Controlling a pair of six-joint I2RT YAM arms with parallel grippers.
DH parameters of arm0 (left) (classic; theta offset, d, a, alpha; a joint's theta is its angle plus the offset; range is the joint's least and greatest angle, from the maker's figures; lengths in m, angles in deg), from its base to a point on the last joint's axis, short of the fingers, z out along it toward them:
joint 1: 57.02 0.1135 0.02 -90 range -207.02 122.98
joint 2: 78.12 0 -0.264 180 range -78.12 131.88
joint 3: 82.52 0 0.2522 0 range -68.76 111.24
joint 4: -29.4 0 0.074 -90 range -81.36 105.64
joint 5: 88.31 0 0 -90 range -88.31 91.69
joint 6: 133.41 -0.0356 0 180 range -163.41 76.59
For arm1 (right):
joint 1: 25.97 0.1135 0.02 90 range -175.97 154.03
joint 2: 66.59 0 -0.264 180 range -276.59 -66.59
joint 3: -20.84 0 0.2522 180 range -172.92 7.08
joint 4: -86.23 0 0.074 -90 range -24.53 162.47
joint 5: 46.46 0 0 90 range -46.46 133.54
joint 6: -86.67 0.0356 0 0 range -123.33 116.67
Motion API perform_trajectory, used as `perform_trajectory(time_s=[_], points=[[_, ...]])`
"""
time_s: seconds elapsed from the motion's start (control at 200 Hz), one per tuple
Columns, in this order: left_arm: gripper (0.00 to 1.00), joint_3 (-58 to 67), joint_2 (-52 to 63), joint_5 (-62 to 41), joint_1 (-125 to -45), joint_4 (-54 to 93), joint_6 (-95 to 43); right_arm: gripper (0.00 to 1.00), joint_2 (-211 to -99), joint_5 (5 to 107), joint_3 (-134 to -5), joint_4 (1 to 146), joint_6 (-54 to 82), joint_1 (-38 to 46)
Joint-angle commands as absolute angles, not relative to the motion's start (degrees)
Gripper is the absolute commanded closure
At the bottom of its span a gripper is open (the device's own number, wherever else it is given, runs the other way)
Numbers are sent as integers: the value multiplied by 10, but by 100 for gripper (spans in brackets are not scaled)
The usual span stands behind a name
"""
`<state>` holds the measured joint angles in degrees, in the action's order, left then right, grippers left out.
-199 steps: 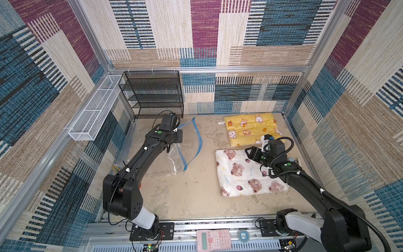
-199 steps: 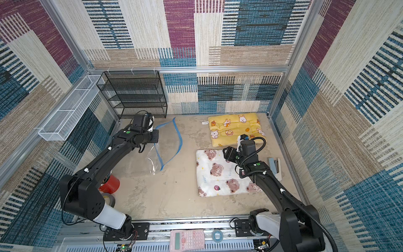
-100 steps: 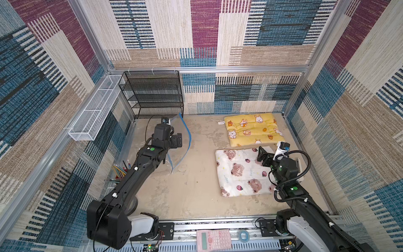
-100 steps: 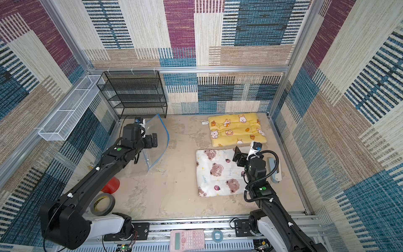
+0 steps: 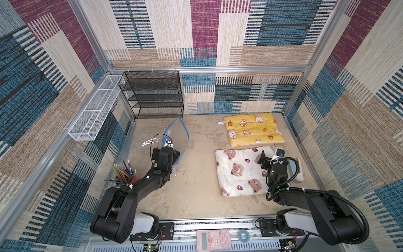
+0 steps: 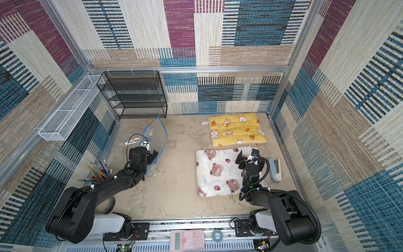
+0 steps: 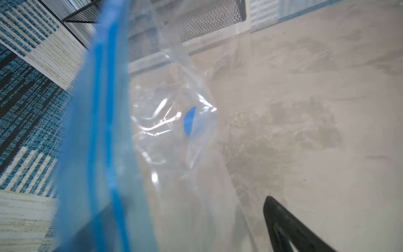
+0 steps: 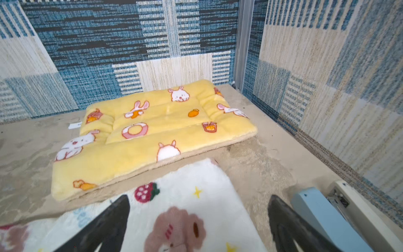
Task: Take the blanket out of the vacuum bag
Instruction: Reset both arms
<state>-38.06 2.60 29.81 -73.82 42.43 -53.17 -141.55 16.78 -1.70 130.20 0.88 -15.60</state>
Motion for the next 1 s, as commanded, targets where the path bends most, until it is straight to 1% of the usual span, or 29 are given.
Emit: perform_trajectory(time_s=[0.0, 0.055, 0.085, 0.1, 0.125, 0.16, 0.205, 0.215, 0.26, 0.29, 0.336, 0.381, 0.416, 0.441, 0.481, 0.511, 0.541, 0.556, 0.561, 0.566, 0.571, 0.591, 0.631, 0.696, 0.841, 0.997], points=[[1, -385, 63, 306, -728, 535, -558, 2, -1451, 158, -24, 1432, -52, -159], [1, -394, 79, 279, -710, 549, -543, 1, -1482, 178, 9, 1548, -69, -169], [0, -408, 89, 265, -698, 583, -537, 1, -1499, 185, 19, 1567, -53, -180], [2, -414, 92, 265, -693, 600, -534, 1, -1506, 189, 23, 1582, -55, -184], [1, -417, 85, 271, -687, 593, -519, 2, -1509, 202, 28, 1602, -62, -184], [1, -426, 72, 242, -671, 583, -502, 5, -1501, 232, 29, 1585, -65, -185], [2, -446, 67, 217, -655, 621, -491, 9, -1516, 265, 26, 1590, -78, -186], [1, -452, 68, 216, -652, 630, -489, 6, -1522, 268, 25, 1599, -82, -186], [1, -474, 67, 203, -644, 668, -484, 0, -1533, 290, 26, 1611, -81, -192], [1, -489, 62, 185, -641, 686, -484, 1, -1537, 309, 24, 1589, -63, -206], [1, -520, 62, 157, -637, 734, -487, 1, -1576, 302, 8, 1626, -64, -213], [1, -534, 87, 159, -631, 778, -476, 1, -1549, 313, -25, 1519, -58, -214], [1, -524, 117, 173, -629, 811, -482, 1, -1549, 335, -35, 1492, -43, -233], [1, -508, 118, 176, -629, 775, -482, 1, -1560, 337, -40, 1503, -35, -241], [2, -470, 92, 145, -614, 648, -460, 1, -1549, 346, -39, 1487, -32, -245], [9, -444, 86, 106, -593, 595, -445, 1, -1547, 347, -43, 1475, -30, -247], [15, -438, 99, 88, -580, 610, -442, 1, -1553, 345, -37, 1499, -33, -247], [14, -442, 103, 81, -576, 630, -442, 1, -1552, 346, -36, 1500, -33, -247], [12, -444, 105, 79, -575, 636, -442, 1, -1551, 346, -36, 1498, -33, -247], [7, -445, 106, 79, -574, 640, -442, 1, -1550, 346, -37, 1495, -33, -247], [4, -447, 106, 79, -574, 643, -441, 1, -1549, 346, -38, 1493, -33, -247], [1, -449, 102, 87, -574, 638, -438, 1, -1545, 347, -40, 1480, -32, -247], [1, -443, 97, 92, -573, 614, -434, 1, -1551, 346, -38, 1492, -32, -247], [1, -449, 102, 95, -573, 638, -436, 1, -1546, 348, -39, 1482, -32, -247], [1, -448, 100, 94, -573, 632, -435, 1, -1550, 346, -39, 1491, -33, -247], [1, -448, 100, 94, -573, 632, -435, 1, -1554, 354, -51, 1470, -29, -250]])
